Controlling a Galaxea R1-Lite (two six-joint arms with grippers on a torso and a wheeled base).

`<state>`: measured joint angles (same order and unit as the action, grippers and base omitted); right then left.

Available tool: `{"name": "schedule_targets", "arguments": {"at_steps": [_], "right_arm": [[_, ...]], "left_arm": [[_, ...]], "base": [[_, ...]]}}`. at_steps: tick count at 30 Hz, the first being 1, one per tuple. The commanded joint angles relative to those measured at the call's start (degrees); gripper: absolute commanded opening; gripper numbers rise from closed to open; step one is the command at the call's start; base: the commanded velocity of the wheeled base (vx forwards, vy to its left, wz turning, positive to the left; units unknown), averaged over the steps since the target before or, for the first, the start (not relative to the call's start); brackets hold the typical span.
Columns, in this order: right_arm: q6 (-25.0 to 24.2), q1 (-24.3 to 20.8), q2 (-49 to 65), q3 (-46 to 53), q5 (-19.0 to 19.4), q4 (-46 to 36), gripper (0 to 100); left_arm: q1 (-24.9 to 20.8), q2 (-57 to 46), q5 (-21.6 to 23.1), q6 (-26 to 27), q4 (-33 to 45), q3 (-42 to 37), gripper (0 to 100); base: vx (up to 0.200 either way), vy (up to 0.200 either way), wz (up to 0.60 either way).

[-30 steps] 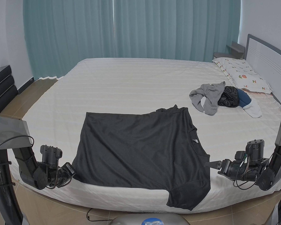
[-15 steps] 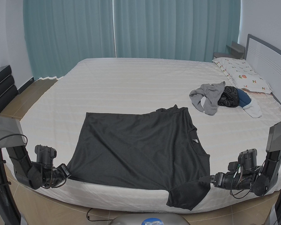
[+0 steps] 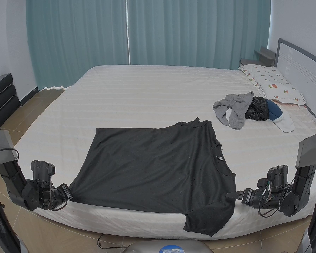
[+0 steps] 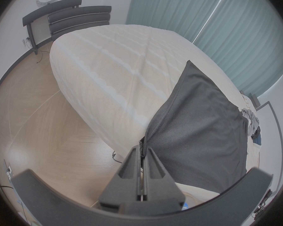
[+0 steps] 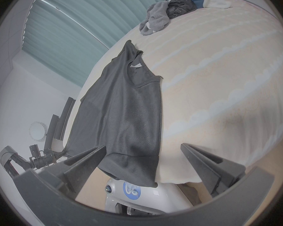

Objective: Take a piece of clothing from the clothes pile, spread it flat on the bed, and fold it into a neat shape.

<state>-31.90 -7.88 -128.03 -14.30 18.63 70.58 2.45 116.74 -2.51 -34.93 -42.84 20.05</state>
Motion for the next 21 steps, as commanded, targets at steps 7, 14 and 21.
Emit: {"name": "schedule_targets", "arguments": {"at_steps": [7,14,21], "right_arm": [[-0.1,-1.2,-0.4,0.5,0.2,0.0,100],[-4.1,-6.1,-0.2,0.8,-1.0,0.1,100],[-4.4,-6.6,-1.3,0.2,-3.8,-0.1,0]], "left_arm": [[0.7,-2.4,0.0,2.0,3.7,-0.3,0],[0.6,-1.9,0.1,1.9,3.8,-0.1,0],[0.6,-1.9,0.1,1.9,3.8,0.0,0]], "base": [[0.000,0.000,0.00],[0.000,0.000,0.00],[0.000,0.000,0.00]]}}
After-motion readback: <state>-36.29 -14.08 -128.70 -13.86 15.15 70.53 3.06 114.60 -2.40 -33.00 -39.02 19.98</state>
